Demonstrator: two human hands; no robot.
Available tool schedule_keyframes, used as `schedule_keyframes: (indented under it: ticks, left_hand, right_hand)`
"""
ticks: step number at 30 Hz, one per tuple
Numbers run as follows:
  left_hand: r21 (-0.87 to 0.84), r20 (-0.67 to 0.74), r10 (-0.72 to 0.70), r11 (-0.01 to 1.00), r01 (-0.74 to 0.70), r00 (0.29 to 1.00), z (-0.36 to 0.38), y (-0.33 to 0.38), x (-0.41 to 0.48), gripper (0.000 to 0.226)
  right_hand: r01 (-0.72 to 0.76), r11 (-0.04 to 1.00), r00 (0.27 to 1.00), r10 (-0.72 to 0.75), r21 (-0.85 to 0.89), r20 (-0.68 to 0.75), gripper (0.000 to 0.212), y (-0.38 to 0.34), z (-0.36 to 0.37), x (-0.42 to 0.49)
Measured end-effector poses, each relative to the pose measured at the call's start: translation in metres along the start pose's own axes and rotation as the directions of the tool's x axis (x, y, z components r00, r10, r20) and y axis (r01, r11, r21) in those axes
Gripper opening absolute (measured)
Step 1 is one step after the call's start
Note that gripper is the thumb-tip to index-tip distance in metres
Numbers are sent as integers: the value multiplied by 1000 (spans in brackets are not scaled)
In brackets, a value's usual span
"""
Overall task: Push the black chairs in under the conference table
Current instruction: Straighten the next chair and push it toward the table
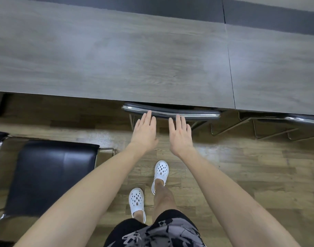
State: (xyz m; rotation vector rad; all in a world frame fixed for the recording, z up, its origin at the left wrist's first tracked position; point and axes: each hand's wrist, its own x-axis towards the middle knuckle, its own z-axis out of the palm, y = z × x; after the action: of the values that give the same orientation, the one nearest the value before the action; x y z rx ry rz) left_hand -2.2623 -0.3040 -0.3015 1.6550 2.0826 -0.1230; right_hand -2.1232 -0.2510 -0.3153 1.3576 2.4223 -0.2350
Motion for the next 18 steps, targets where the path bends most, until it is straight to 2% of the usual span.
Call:
schedule_keyframes:
  ticks: [3, 5, 9, 14, 18]
  left_hand:
    - [-13, -20, 20, 1000, -20, 1000, 4, -2, -43, 88]
    - [2, -34, 26, 1000, -26, 999, 11, -7, -72, 91]
    - [17, -8, 11, 1000, -11, 1000, 28, -14, -121, 98]
    - [-11, -17, -19, 1000, 19, 1000, 44, -15, -159, 93]
    - [-63, 25, -48, 997, 50, 999, 63, -11, -181, 90]
  right_hand:
    - [43, 997, 999, -43, 62, 9, 43, -21, 2, -40]
    - [74, 994, 997, -72, 80, -24, 30, -32, 8, -66]
    - [71, 994, 997, -68, 89, -37, 24, -43, 23, -108]
    - [61, 992, 998, -58, 114, -29, 27, -46, 34, -135]
    - [112, 989, 994, -110, 95, -17, 27, -51, 42, -153]
